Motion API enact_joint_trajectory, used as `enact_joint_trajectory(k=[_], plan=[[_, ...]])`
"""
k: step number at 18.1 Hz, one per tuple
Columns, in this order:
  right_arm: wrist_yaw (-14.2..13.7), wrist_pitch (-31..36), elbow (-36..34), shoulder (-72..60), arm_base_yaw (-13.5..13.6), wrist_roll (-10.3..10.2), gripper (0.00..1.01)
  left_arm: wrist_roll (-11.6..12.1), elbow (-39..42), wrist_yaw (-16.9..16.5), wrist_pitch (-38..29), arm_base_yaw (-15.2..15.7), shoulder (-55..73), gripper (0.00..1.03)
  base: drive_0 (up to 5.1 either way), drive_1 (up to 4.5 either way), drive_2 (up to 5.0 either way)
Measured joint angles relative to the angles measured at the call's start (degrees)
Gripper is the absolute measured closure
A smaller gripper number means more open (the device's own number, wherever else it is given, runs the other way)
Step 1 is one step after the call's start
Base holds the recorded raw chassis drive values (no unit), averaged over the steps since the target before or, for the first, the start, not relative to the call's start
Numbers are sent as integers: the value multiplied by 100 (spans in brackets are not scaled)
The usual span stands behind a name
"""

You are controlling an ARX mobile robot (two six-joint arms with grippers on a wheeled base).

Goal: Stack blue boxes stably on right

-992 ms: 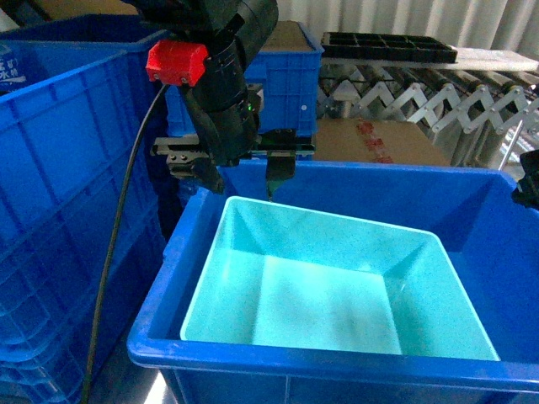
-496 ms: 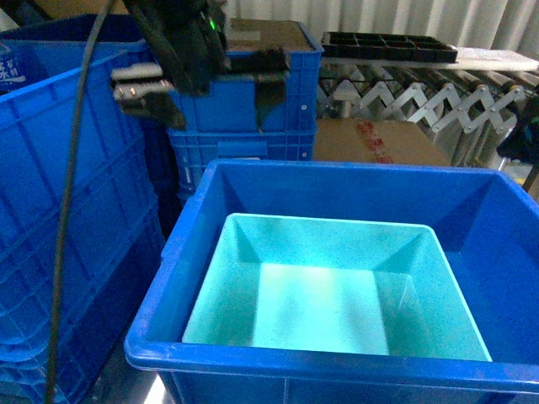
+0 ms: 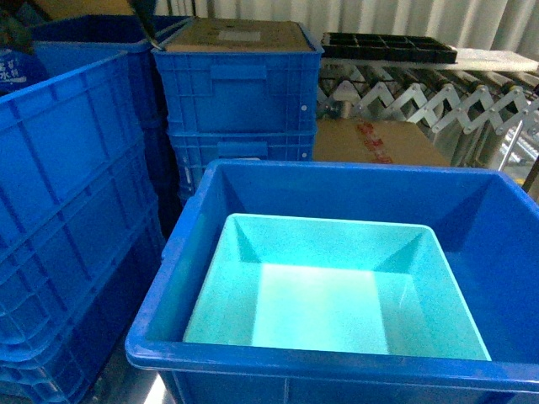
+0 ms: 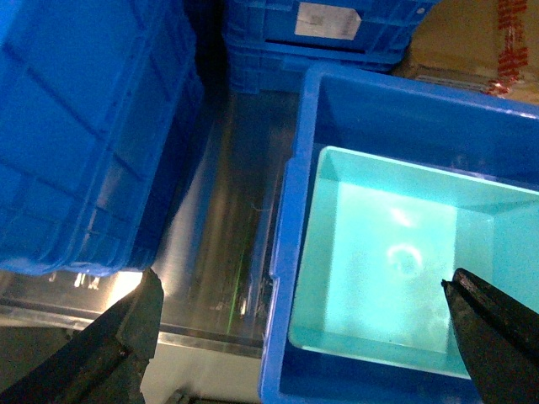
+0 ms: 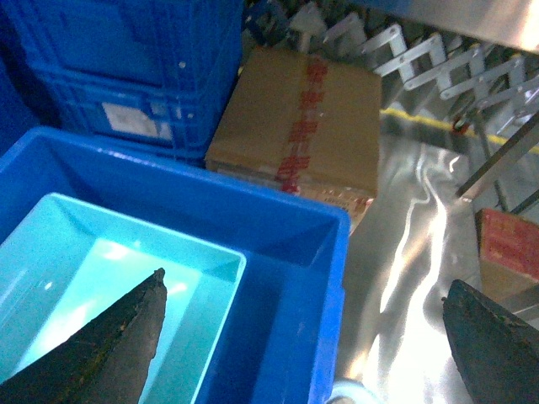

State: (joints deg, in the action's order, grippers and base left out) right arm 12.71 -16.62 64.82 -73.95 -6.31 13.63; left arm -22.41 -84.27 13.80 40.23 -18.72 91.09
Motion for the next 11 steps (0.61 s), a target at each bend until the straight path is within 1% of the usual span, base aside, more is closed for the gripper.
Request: enact_joint_trajectory(k=[1,2,4,5,6,7,8,9,10,11], plan=[[-4,221,-37,136,-20,-48,3,-103,129,42,-197,28,-168,5,0,0,0],[-4,271,13,118,0,-133,3,-188,122,109,-219,55,-151,5,0,0,0],[-22,251,22,15,31,-201,3,-271,122,118,-210,63,-90,5,0,0,0],[-476,1738,-525,168,118,-520,12,52,758,262,-1906,105,-326,11,0,0,0],[-765,2889,-1368,632,188,-890,25,769,1956,186,-3814,221,-896,24,0,0,0],[-831,3716,-2149,1008,203,-1073,38,1414,3117,59,-5307,391,-1467,36,0,0,0],[-887,4207,-2660,1237,225,-1163,49,1757,3950,-48,-6502,573,-1849,49,0,0,0],[-933,4498,-3187,1434,271,-1226,61,1947,4533,-122,-7182,728,-2094,60,0,0,0],[-1198,4638,-3654,1609,516,-1263,74,2039,5141,-264,-7613,824,-2332,73,0,0,0],[-1211,4780,-4100,1845,662,-1270,89,2120,5692,-415,-7792,929,-2564,87,0,0,0]])
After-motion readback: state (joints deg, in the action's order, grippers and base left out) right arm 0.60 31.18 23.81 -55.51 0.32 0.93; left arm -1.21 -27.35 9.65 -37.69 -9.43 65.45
